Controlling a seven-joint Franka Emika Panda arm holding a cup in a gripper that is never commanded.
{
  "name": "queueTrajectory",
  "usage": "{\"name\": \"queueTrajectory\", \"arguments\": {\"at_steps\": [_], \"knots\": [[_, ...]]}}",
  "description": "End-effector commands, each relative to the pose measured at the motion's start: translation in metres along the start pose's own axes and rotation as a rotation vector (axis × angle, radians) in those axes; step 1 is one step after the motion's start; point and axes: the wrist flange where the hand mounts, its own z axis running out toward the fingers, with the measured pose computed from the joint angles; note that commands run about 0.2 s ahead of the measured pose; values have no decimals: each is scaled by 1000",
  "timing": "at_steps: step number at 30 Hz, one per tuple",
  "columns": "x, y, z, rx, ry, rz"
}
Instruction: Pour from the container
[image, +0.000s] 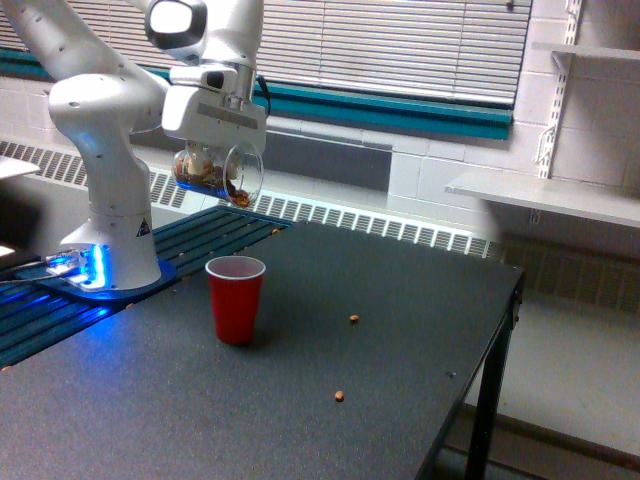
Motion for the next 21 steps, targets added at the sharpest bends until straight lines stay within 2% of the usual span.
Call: {"name": "queueTrajectory", "arguments": {"at_steps": [1,21], "knots": [[-15,-3,14,-18,-35,8],[-17,-1,46,-52,-104,32]]}}
